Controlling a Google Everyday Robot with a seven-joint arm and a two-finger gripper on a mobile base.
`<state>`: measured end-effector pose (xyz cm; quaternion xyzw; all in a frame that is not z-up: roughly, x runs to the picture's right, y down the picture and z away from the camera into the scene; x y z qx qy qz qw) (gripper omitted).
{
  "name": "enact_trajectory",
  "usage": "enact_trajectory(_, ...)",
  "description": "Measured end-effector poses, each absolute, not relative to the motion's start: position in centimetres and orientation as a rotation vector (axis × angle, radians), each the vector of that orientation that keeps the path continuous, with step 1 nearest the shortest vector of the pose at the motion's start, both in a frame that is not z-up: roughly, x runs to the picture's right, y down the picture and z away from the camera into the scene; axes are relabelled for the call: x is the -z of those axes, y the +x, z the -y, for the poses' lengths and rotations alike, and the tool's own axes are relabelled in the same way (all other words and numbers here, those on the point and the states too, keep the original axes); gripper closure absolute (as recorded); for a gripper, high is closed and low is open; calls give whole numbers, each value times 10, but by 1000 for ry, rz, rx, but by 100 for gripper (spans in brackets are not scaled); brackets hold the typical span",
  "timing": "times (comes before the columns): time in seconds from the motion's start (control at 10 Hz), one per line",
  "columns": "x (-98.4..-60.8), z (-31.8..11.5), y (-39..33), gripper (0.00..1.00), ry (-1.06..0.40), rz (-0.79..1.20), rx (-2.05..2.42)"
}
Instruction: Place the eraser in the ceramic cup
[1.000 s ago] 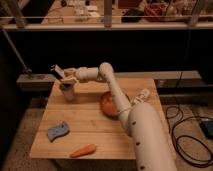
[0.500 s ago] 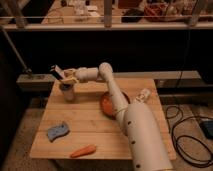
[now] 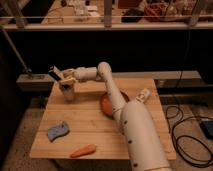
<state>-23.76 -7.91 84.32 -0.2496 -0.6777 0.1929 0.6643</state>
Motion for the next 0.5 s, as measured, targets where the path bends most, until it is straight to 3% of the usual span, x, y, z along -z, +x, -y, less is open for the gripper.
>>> enact_trajectory(0.5,-839,81,-235,20,-544,1513,-423)
